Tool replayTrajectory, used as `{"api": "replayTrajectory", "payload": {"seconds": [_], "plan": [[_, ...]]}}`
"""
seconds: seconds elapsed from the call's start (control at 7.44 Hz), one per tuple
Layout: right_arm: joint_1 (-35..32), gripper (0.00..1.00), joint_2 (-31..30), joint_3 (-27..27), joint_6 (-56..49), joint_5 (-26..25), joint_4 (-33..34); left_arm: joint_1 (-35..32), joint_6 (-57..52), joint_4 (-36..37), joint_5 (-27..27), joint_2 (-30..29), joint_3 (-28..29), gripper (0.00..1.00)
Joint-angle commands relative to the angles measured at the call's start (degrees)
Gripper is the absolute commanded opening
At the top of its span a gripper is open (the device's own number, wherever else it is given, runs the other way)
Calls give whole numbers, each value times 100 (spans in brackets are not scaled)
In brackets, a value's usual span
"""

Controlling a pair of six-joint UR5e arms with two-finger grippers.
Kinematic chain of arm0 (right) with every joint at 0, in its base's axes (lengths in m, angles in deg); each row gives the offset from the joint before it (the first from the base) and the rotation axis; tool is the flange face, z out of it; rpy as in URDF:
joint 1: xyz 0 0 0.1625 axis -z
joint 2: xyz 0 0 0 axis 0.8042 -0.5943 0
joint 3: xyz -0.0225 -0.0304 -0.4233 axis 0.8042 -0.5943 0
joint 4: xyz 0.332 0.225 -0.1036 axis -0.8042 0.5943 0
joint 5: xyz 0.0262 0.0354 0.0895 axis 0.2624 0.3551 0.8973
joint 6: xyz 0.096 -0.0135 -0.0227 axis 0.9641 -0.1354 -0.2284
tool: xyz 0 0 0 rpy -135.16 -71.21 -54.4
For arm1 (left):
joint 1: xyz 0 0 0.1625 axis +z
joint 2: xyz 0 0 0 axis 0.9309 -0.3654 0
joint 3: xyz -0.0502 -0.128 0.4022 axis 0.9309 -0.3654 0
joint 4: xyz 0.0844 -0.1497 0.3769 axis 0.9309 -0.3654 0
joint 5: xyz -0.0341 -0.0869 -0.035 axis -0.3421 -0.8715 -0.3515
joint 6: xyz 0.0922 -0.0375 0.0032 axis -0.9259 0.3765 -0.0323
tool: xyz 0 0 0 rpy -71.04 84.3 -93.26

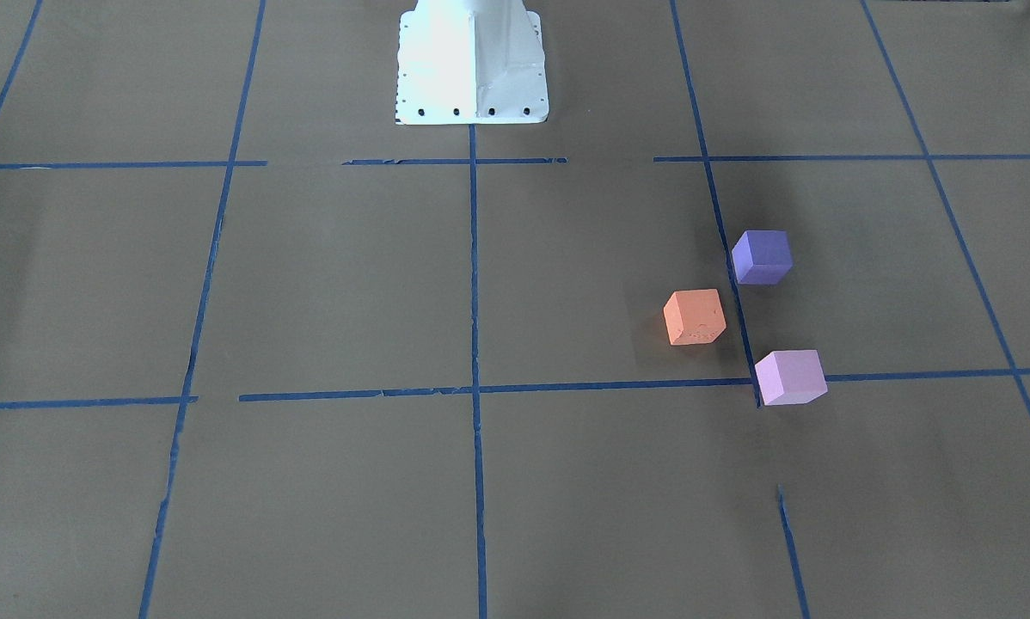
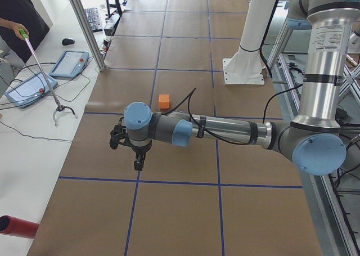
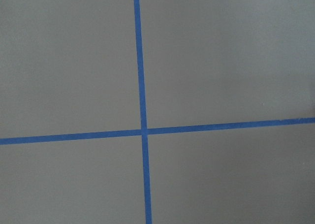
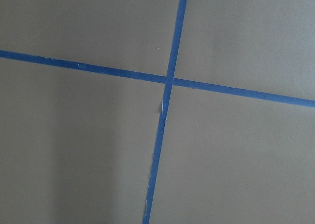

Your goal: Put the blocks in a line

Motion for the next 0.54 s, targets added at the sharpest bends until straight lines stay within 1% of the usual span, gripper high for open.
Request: {"api": "replayTrajectory", "payload": {"seconds": [0.0,0.27,0.4], "plan": [[0,100,0,0,0,0,0,918,1614,-837,71,-246,-88,100],[0,100,0,0,0,0,0,1553,2470,-876,81,-807,-88,100],[0,100,0,0,0,0,0,1973,2866,-876,176,-1062,-70,100]]}}
